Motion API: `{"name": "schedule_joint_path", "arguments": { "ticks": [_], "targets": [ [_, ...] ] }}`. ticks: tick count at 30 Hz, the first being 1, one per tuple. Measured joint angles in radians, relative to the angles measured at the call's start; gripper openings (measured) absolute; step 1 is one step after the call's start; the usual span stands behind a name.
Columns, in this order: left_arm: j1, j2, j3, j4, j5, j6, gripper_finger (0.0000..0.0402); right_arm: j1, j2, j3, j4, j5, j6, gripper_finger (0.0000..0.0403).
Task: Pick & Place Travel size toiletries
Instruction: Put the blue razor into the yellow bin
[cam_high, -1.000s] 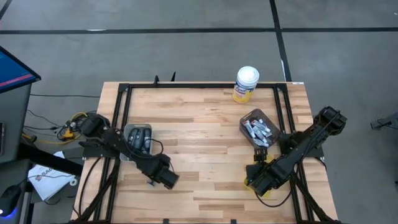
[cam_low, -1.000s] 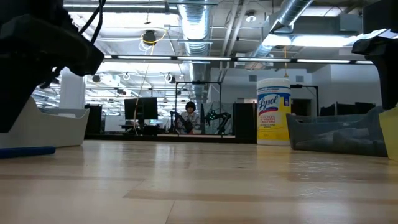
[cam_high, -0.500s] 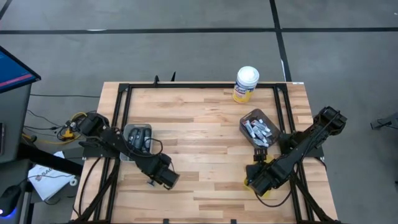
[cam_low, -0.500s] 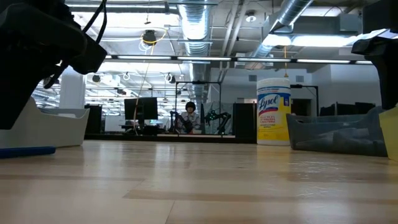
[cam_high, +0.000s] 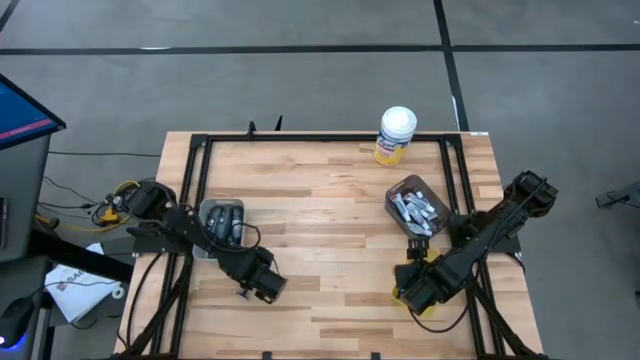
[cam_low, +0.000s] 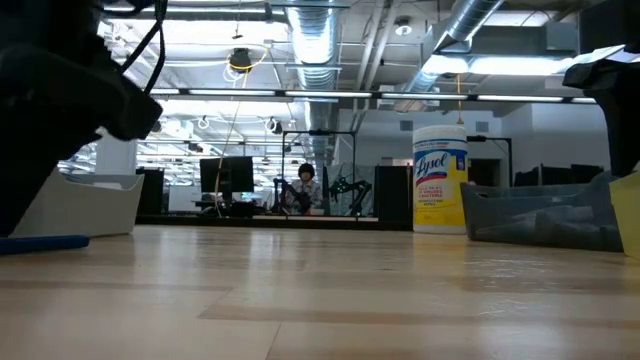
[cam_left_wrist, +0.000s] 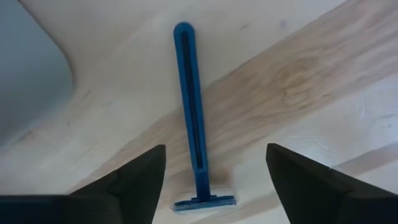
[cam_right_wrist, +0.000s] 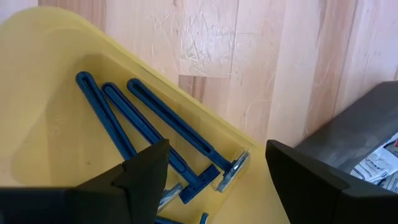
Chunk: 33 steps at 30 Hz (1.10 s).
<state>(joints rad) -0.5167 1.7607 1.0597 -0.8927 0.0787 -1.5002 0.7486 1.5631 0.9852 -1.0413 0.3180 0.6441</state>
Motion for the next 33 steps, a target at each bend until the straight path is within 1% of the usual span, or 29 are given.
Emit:
{"name": "schedule_joint_path", "arguments": {
  "ticks": [6, 10, 17, 20, 25, 26, 31, 33],
  "targets": [
    [0.014, 0.0, -0.033, 0.05, -0.003, -0.003, 0.0244, -0.005, 0.0, 0.0, 0.0, 0.0, 0.0, 0.026],
    [0.014, 0.013, -0.058, 0.104, -0.001, -0.012, 0.0209, -0.006, 0.0, 0.0, 0.0, 0.0, 0.0, 0.026],
    [0.017, 0.03, -0.061, 0.107, 0.008, -0.023, 0.0157, -0.005, 0.0, 0.0, 0.0, -0.001, 0.002, 0.026],
    [0.018, 0.031, -0.061, 0.109, 0.01, -0.026, 0.012, -0.005, 0.0, 0.0, -0.001, -0.002, 0.002, 0.026],
    [0.018, 0.032, -0.063, 0.116, 0.012, -0.024, 0.0028, -0.005, 0.0, 0.0, 0.0, -0.002, 0.0, 0.026],
    [0.018, 0.031, -0.063, 0.12, 0.012, -0.024, 0.0017, -0.005, 0.0, 0.0, -0.001, -0.002, 0.0, 0.026],
    [0.019, 0.02, -0.058, 0.13, 0.009, -0.029, 0.0019, -0.005, 0.0, 0.0, -0.001, -0.002, 0.0, 0.026],
    [0.02, 0.003, -0.05, 0.135, -0.001, -0.028, 0.0013, -0.005, -0.008, 0.0, -0.001, 0.0, -0.006, 0.026]
  ]
}}
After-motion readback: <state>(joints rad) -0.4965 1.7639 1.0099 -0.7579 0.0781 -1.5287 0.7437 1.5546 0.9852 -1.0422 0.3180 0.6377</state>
